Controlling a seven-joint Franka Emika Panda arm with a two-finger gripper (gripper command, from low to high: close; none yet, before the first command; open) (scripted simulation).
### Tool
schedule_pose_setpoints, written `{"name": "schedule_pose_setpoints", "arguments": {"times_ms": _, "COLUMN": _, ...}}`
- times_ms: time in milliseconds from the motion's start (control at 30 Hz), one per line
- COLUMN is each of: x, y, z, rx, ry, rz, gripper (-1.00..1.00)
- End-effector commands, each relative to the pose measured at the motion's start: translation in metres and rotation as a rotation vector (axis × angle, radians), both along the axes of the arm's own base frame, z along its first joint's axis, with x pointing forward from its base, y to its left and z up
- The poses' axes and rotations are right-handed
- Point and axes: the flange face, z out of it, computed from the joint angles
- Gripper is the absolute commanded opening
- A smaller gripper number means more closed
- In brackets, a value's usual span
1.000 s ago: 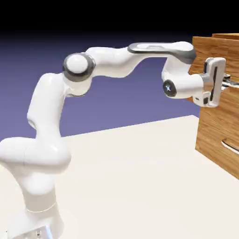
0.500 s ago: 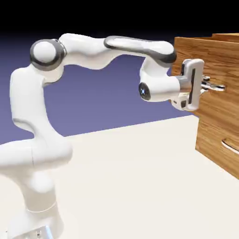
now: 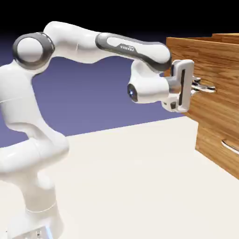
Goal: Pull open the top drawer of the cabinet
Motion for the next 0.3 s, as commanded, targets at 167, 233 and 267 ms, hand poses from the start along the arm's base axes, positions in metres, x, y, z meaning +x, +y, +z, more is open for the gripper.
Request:
{"name": "schedule_pose_setpoints", "arguments": {"times_ms": 167, "x": -0.029, "y": 0.0, "z": 0.0, "rx": 0.0, "ry": 0.001, "rz": 0.0, "gripper": -1.0}}
{"name": "schedule_pose_setpoints", "arguments": {"times_ms": 233, "x": -0.029, "y": 0.0, "z": 0.0, "rx": 0.0, "ry": 0.001, "rz": 0.0, "gripper": 1.0}}
{"name": "schedule_pose_setpoints", "arguments": {"times_ms": 267, "x": -0.029, "y": 0.0, "z": 0.0, "rx": 0.0, "ry": 0.001, "rz": 0.0, "gripper": 1.0}}
